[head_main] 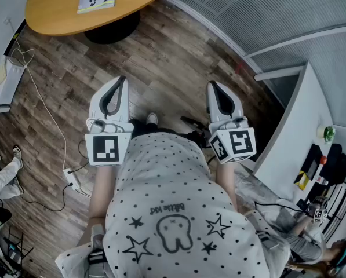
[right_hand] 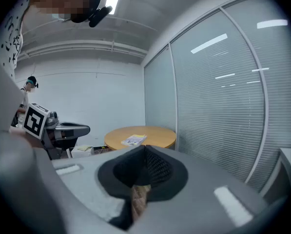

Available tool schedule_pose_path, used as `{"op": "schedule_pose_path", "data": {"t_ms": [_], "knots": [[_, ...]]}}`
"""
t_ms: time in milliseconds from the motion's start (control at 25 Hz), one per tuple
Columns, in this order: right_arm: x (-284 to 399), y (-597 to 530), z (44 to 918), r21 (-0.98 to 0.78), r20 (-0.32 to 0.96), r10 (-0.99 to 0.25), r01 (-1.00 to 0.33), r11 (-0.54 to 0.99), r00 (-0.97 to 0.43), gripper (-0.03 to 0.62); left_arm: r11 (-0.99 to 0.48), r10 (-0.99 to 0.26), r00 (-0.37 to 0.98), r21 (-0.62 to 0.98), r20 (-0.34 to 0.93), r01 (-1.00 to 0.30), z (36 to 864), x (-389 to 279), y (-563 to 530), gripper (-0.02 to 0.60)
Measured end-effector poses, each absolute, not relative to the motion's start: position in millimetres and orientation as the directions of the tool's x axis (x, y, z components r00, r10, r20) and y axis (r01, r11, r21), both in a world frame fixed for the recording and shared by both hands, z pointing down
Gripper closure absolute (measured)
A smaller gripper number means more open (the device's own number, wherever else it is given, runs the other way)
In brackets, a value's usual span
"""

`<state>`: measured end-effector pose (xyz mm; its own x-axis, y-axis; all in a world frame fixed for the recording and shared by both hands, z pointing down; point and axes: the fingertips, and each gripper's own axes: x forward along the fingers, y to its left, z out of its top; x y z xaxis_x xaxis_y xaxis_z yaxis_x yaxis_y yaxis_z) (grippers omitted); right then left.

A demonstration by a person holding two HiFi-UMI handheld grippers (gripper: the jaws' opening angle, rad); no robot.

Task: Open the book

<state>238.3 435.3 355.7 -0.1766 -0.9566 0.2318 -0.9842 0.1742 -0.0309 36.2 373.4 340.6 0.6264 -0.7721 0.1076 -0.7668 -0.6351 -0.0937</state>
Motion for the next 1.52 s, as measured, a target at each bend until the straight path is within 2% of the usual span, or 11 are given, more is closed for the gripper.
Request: {"op": "schedule_pose_path", "data": {"t_ms": [1000,1160,1520], "knots": [[245,433,360,-0.04,0.232,-0.949,-0.977,0.208,-0.211,0.589,-0.636,-0.772,0.629,-0.097,0.092,-0.766,340,50,376,0.572],[247,437,358,-0.069,0.207,-0.958,-0.98,0.189,-0.199,0.589,-0.641,-0.767,0.633,-0.09,0.102,-0.762,343,50,384,0.572],[241,432,368,-0.092,0.237,-0.956,-0.984,0.153,-0.171,0.589,-0.638,-0.768,0.627,-0.075,0.128,-0.766,351,36,375,0.572]]}}
